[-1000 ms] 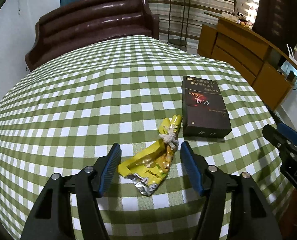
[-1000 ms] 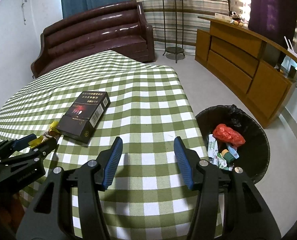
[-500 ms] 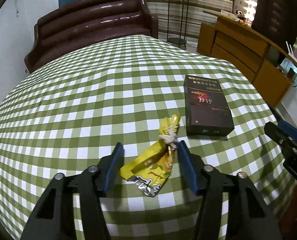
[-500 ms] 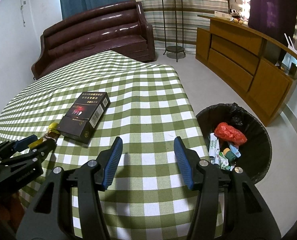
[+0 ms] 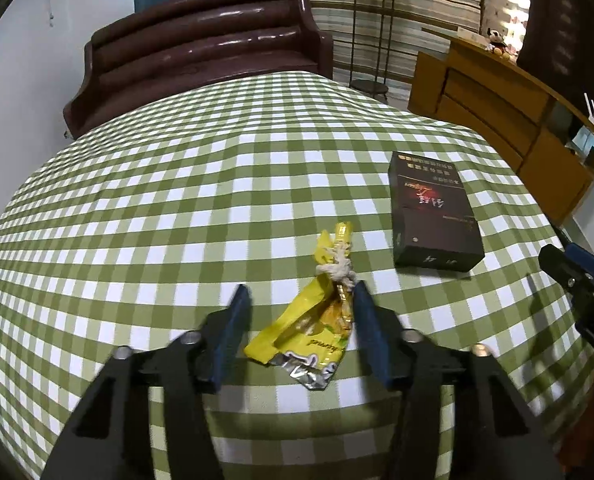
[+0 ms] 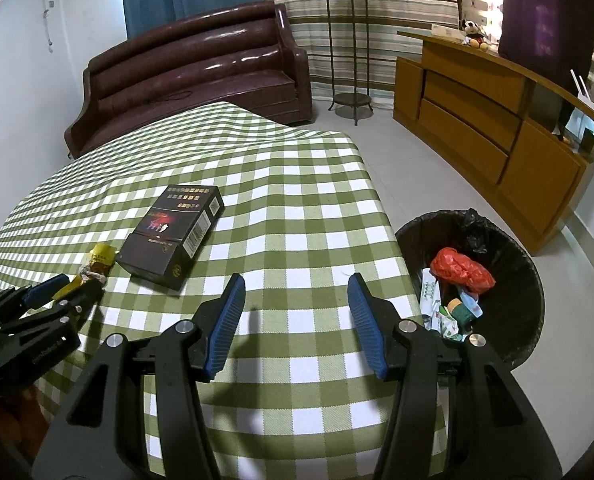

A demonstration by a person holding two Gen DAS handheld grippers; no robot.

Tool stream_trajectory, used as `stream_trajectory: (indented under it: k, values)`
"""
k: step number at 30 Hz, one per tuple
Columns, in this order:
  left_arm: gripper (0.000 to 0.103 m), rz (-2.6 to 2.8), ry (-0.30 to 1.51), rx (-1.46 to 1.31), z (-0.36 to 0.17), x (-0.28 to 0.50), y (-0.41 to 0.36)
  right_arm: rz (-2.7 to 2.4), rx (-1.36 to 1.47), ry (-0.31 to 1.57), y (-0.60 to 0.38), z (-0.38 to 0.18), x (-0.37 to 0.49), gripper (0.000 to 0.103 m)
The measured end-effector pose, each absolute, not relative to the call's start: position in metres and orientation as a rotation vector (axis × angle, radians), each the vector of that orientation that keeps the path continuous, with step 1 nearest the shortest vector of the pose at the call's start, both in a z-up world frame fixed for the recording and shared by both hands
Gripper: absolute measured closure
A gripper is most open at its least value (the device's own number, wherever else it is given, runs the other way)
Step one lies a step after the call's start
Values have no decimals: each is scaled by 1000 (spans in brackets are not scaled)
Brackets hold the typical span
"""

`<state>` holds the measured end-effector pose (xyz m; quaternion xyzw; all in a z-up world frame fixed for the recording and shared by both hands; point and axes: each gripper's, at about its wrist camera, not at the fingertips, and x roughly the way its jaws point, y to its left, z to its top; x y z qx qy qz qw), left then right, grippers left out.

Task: Collect trash
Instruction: 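Grasp the yellow snack wrapper with the left tool, then grasp the dark cigarette box with the right tool while the left tool holds the wrapper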

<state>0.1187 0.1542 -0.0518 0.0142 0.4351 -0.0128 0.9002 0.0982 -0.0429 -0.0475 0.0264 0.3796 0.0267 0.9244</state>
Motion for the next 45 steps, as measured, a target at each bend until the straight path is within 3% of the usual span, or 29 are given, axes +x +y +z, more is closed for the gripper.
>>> stream_trajectory:
  k: [2, 9, 29, 36, 45]
  values:
    - [65, -28, 893, 32, -51, 117, 157, 57, 52, 780, -40, -47, 100, 51]
    - [72, -27, 881, 34, -48, 116, 166, 72, 40, 775, -30, -43, 101, 51]
    - [72, 131, 838, -17, -40, 121, 240, 138, 3, 770, 25, -29, 123, 43]
    - [72, 171, 832, -31, -40, 120, 262, 143, -10, 796, 54, -34, 138, 33]
    - [72, 178, 835, -56, -41, 118, 274, 89, -32, 849, 68, -43, 154, 33]
